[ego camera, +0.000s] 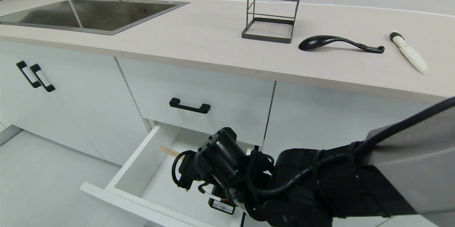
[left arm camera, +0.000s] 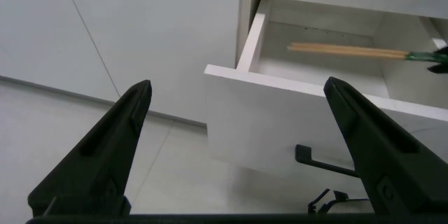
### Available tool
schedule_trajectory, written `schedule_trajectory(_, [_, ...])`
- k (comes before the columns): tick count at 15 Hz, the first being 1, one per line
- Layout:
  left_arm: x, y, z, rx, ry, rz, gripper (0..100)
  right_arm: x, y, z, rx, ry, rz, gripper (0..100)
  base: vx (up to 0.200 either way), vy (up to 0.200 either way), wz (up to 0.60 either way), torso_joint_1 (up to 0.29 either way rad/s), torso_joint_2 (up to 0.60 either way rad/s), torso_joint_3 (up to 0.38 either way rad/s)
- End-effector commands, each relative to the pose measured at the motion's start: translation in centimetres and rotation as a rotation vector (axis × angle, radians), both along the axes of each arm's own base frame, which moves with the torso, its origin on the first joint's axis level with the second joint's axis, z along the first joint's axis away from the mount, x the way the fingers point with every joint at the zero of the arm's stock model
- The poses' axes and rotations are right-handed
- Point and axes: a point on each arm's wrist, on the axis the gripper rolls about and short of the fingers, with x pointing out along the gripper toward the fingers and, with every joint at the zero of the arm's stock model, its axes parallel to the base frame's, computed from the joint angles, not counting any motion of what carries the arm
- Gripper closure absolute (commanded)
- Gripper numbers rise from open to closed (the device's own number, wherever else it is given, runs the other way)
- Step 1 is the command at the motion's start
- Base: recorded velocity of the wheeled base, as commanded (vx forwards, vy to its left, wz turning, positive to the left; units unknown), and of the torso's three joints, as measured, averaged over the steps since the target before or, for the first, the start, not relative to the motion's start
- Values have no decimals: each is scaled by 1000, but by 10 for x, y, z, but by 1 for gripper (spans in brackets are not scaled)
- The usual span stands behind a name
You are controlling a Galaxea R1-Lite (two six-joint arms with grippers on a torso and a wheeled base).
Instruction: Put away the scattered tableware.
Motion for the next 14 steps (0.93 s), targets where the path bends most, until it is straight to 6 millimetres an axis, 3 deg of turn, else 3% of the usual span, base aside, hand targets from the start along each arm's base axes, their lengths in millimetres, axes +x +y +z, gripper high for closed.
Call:
schedule_trajectory(1, [0,0,0,0,1,0,0,14,10,-22,11,14,-25,100,0,0,0,0,0,0])
schedule_trajectory(10, [0,0,0,0,1,0,0,48,22,-65,8,50,-113,100,0,0,0,0,0,0])
schedule_trajectory(14, [0,0,0,1,1,0,0,61,39,-85,33,50,-126,100,0,0,0,0,0,0])
